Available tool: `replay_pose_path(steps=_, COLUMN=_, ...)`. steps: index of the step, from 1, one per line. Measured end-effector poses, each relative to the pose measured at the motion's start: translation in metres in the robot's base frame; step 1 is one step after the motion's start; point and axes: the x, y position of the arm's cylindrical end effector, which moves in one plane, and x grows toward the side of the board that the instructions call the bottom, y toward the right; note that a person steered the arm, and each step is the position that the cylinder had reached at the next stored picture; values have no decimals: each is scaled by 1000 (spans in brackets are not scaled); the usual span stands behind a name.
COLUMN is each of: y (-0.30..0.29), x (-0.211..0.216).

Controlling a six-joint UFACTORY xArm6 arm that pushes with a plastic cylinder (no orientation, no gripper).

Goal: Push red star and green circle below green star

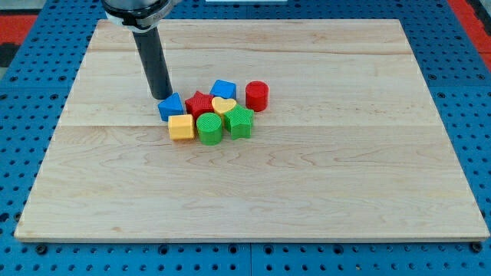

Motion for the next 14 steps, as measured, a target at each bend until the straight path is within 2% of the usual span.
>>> replay_pose_path(steps=4, y=0, x=-10)
replay_pose_path(steps=9, y=51, x=-10)
replay_pose_path(steps=10, y=51, x=-6)
replay_pose_path(steps=12, y=50, x=30)
replay_pose_path(steps=13, y=67, x=31)
replay_pose_path(steps=14, y=60, x=60)
